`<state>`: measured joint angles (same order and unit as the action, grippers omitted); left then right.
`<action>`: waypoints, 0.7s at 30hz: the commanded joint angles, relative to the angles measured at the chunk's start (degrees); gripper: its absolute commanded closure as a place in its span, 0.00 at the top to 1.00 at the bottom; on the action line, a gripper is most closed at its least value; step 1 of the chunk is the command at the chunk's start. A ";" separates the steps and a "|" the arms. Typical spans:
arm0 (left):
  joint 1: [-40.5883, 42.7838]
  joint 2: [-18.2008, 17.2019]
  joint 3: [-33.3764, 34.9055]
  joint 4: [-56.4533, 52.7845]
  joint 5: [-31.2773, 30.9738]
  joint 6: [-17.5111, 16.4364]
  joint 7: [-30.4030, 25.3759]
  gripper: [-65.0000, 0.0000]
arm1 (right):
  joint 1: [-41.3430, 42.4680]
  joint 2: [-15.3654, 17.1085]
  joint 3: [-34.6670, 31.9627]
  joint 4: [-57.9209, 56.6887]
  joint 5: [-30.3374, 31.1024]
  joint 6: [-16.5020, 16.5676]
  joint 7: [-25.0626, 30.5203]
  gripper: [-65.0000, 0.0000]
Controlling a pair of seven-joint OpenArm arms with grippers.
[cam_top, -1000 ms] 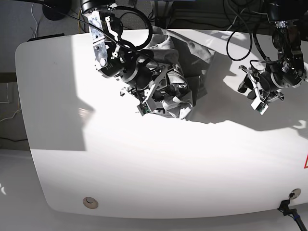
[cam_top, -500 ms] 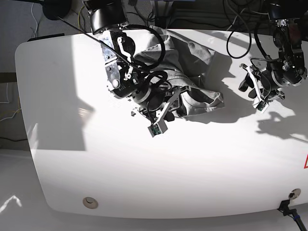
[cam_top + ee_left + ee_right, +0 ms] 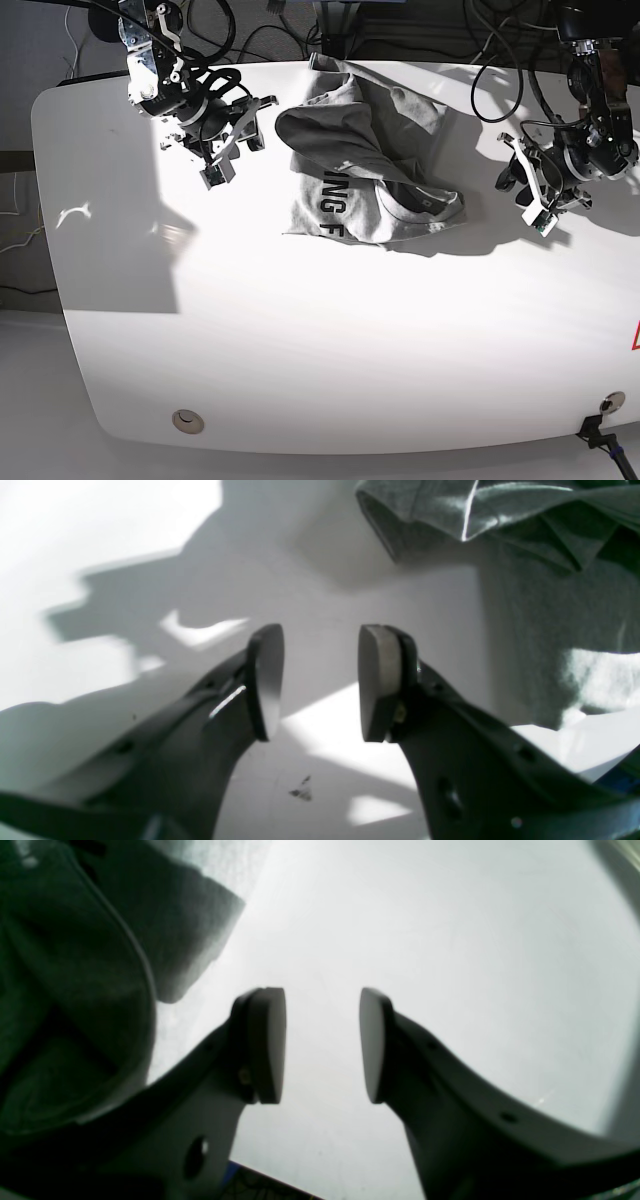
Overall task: Fold the T-shirt properly
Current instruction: 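Open the right gripper and lift it away from the folded bundle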
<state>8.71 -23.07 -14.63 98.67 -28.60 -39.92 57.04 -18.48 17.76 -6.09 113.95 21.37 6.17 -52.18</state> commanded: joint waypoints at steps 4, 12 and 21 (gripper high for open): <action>-0.84 -0.89 -0.36 0.89 -0.72 -0.08 -1.08 0.34 | -2.22 -2.59 0.24 1.43 0.22 -0.06 0.97 0.36; -0.75 -0.89 -0.18 0.80 -0.72 -0.08 -1.08 0.34 | -0.73 -6.81 -5.56 1.43 0.57 -0.06 0.97 0.36; -0.67 -0.89 -0.36 0.80 -0.63 -0.08 -1.08 0.34 | 1.21 -14.99 -15.14 1.26 0.39 -0.15 0.80 0.37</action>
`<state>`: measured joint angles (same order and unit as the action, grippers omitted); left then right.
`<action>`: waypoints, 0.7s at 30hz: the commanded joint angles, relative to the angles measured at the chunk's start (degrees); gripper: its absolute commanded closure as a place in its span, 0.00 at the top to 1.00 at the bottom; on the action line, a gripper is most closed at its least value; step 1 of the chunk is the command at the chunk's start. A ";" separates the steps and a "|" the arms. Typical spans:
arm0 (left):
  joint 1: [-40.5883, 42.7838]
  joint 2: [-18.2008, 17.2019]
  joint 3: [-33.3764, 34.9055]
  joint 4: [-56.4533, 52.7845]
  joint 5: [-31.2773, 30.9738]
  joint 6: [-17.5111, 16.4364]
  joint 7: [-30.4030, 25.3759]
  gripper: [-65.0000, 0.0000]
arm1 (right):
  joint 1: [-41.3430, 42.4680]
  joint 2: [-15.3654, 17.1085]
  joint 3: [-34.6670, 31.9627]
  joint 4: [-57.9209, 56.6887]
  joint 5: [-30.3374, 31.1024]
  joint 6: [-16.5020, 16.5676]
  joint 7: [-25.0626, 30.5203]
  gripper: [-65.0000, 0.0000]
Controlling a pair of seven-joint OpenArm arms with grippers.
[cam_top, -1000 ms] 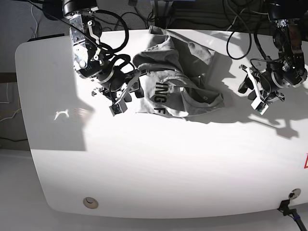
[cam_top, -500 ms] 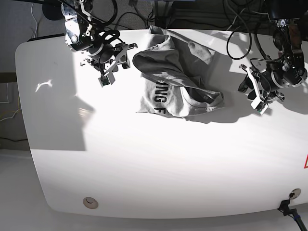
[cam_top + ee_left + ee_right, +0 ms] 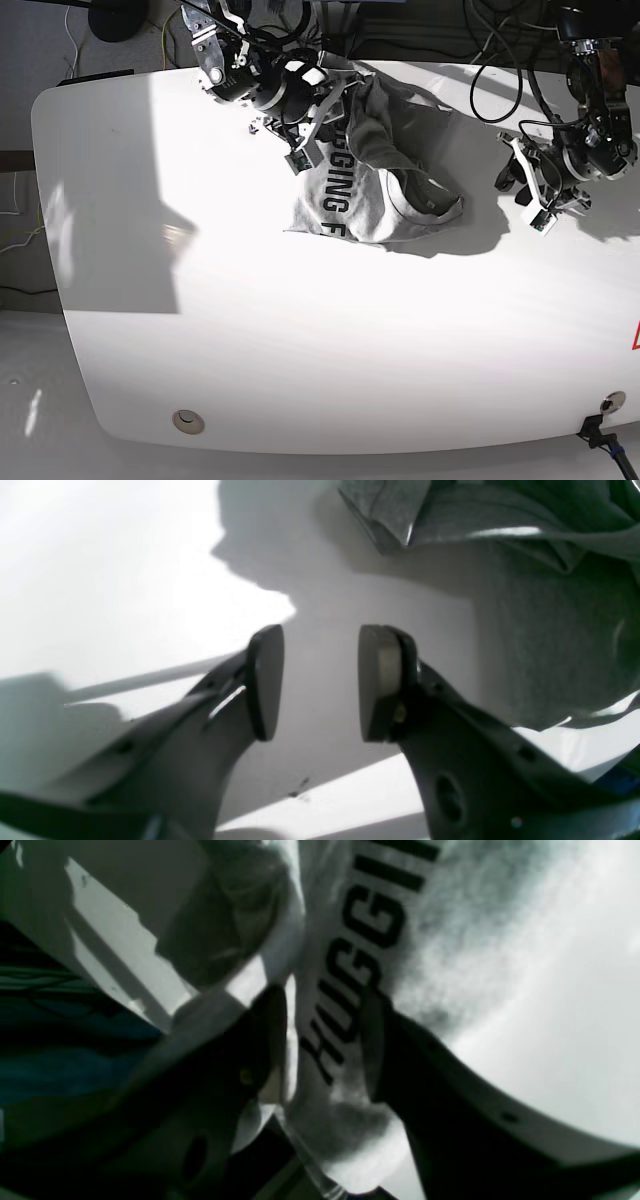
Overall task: Fold the T-shirt properly
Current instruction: 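Open the right gripper and lift it away from the folded bundle, then pinch the bundle with both grippers and flatten and square it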
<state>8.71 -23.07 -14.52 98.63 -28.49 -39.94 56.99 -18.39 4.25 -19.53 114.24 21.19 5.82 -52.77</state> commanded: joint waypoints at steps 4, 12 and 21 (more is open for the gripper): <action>-0.67 -0.89 -0.47 0.84 -0.74 -0.06 -1.04 0.34 | 3.05 -2.62 -4.08 0.89 -2.16 0.20 0.51 0.37; -0.67 -1.94 -0.55 1.19 -1.00 -0.06 -1.04 0.34 | 9.12 -5.26 -4.16 -2.10 -1.81 0.64 0.51 0.37; -3.30 -1.68 -4.77 12.27 -6.89 -0.06 -1.04 0.34 | 21.60 -1.31 -3.90 -9.14 -2.25 0.72 0.86 0.36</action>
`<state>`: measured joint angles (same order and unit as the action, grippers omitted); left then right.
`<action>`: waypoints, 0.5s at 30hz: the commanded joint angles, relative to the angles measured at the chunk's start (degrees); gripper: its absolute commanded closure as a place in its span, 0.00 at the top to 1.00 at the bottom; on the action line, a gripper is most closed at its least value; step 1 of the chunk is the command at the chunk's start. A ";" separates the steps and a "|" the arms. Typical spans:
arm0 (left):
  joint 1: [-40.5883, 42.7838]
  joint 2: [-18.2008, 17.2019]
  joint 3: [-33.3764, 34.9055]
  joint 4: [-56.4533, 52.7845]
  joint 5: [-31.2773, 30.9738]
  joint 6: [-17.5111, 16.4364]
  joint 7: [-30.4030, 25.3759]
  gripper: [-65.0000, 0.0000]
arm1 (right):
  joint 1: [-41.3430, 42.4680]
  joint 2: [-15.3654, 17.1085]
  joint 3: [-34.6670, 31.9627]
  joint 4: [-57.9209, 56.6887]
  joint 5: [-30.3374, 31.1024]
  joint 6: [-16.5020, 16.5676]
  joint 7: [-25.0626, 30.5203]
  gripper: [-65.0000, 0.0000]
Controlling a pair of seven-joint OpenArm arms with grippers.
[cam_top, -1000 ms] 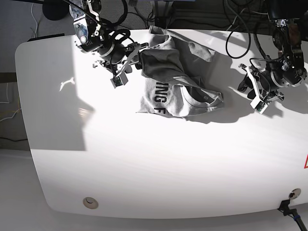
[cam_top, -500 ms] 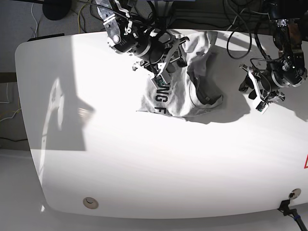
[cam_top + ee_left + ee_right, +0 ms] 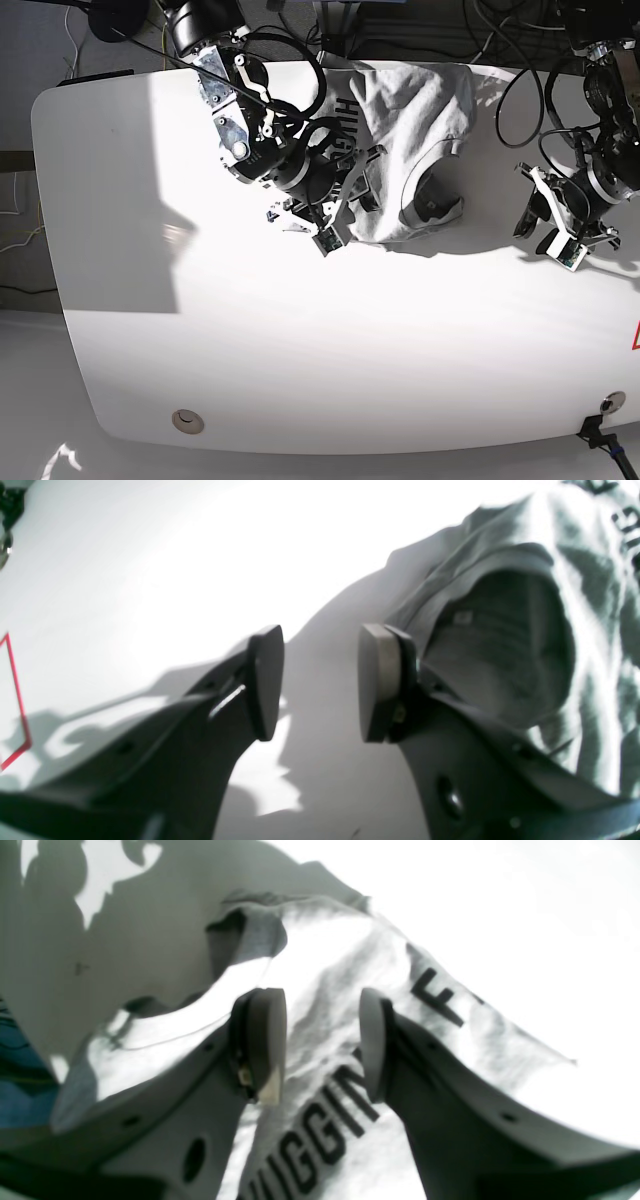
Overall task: Fold the T-shirt properly
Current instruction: 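Pinch the bundle with both grippers and flatten and square it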
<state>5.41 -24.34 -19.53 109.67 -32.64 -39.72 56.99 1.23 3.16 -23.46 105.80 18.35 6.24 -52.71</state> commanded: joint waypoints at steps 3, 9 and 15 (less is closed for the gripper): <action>2.11 -0.76 5.24 1.23 -9.69 -0.28 -0.95 0.34 | 5.05 0.58 -0.05 -3.60 0.60 0.40 1.32 0.36; 7.03 0.47 11.66 1.06 -13.20 -0.28 -0.95 0.34 | 8.39 0.58 -0.14 -11.25 0.68 0.40 7.92 0.36; 8.61 3.90 20.28 -2.99 -7.49 -0.28 -0.95 0.34 | 8.66 1.37 -0.14 -19.25 0.60 2.60 14.42 0.36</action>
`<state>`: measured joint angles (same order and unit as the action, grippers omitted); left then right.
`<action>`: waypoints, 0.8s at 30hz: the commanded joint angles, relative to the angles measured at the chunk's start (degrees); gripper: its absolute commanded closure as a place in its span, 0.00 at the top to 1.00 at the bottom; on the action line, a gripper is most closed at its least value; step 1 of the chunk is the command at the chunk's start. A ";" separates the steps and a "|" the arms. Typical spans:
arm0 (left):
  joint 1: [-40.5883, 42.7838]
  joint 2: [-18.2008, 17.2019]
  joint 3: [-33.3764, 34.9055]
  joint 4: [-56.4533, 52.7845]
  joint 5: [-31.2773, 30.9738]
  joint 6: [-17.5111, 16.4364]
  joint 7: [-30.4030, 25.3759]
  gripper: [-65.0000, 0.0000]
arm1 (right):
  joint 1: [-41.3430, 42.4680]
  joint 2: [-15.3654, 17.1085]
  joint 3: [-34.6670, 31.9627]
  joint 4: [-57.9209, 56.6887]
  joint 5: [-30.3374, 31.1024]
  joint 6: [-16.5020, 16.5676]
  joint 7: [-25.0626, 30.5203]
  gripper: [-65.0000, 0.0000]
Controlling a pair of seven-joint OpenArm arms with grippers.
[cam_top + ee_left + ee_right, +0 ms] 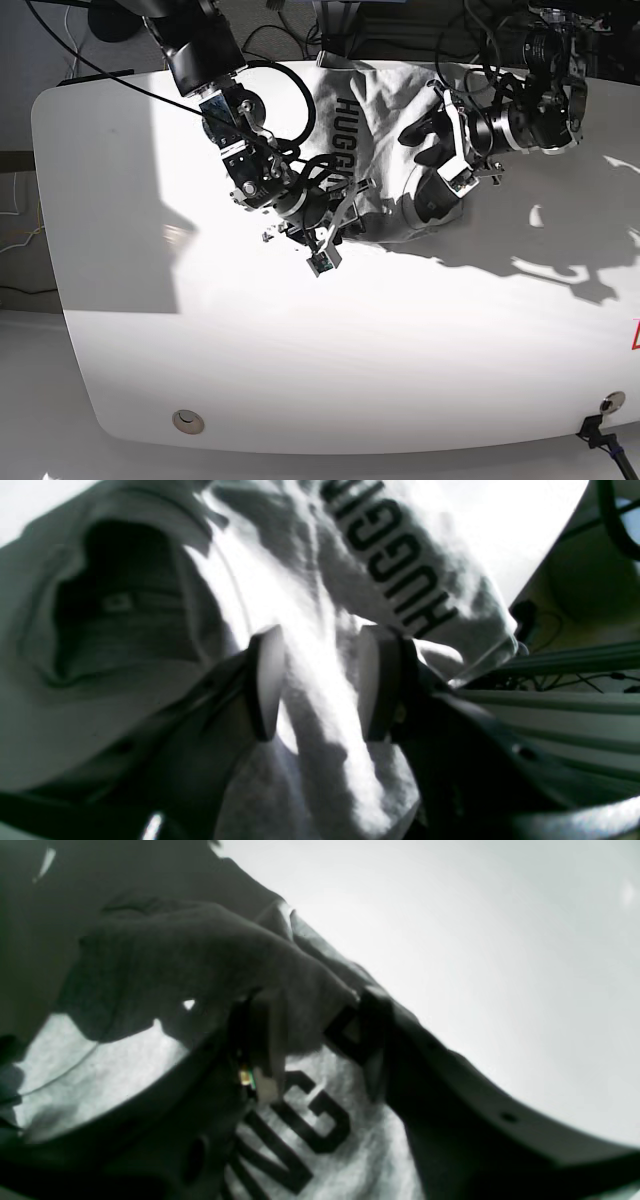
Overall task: Fold the T-shirt properly
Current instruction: 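Pinch the bundle with both grippers and flatten and square it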
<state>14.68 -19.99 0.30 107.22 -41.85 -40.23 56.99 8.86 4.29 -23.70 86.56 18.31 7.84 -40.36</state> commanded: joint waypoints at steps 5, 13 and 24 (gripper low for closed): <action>-1.89 2.71 2.91 -9.07 12.26 0.23 -1.12 0.34 | 0.59 1.90 0.28 -5.55 0.64 1.35 5.77 0.36; -14.72 1.31 2.74 -21.46 17.63 0.23 -1.12 0.34 | -4.51 7.35 0.45 -1.95 0.99 0.65 7.70 0.36; -29.14 1.31 2.30 -25.33 17.36 0.23 -1.12 0.34 | -8.56 5.77 0.45 5.96 0.64 0.56 5.77 0.36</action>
<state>-13.19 -17.78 3.38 79.20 -23.70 -39.90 56.73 -1.54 10.13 -23.53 91.09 18.61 8.12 -35.70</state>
